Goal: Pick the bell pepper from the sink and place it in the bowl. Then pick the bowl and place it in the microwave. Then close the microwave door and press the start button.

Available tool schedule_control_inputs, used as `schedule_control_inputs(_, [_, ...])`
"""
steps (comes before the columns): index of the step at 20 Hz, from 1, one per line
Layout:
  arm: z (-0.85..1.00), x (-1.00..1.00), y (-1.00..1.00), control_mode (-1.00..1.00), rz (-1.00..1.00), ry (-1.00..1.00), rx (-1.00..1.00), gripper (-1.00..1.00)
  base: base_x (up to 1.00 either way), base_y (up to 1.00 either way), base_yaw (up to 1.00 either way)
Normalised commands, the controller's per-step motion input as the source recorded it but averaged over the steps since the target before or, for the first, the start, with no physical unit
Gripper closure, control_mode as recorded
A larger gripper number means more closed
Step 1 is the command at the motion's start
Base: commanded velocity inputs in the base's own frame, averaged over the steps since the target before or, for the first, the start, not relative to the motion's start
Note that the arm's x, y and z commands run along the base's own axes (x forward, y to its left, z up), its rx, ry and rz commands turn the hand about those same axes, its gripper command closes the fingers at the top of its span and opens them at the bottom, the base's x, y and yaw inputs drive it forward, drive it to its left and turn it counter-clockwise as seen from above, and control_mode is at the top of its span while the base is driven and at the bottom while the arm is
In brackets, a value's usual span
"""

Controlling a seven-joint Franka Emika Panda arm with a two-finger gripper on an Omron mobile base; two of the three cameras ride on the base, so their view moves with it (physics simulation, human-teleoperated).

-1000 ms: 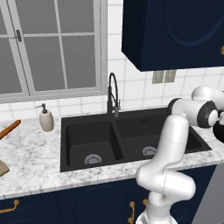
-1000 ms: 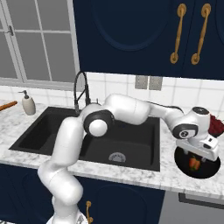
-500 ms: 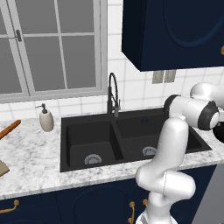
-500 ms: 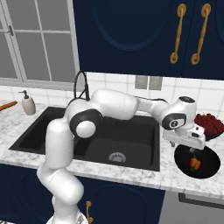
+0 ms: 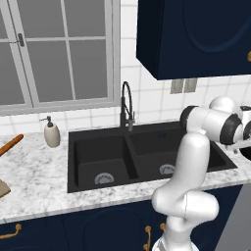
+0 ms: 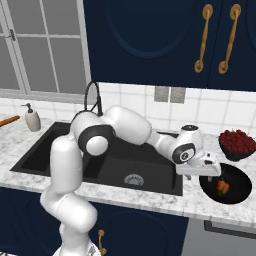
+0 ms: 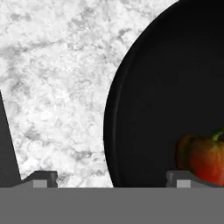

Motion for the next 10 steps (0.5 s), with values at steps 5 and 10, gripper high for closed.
schedule_control_inputs(5, [-0.36, 0.0, -0.27, -1.0, 0.1, 0.07, 0.0, 1.0, 0.0, 0.0, 0.0])
schedule_control_inputs(10, [-0.32, 0.02, -0.2, -1.0, 0.07, 0.05, 0.0, 1.0, 0.0, 0.0, 0.0])
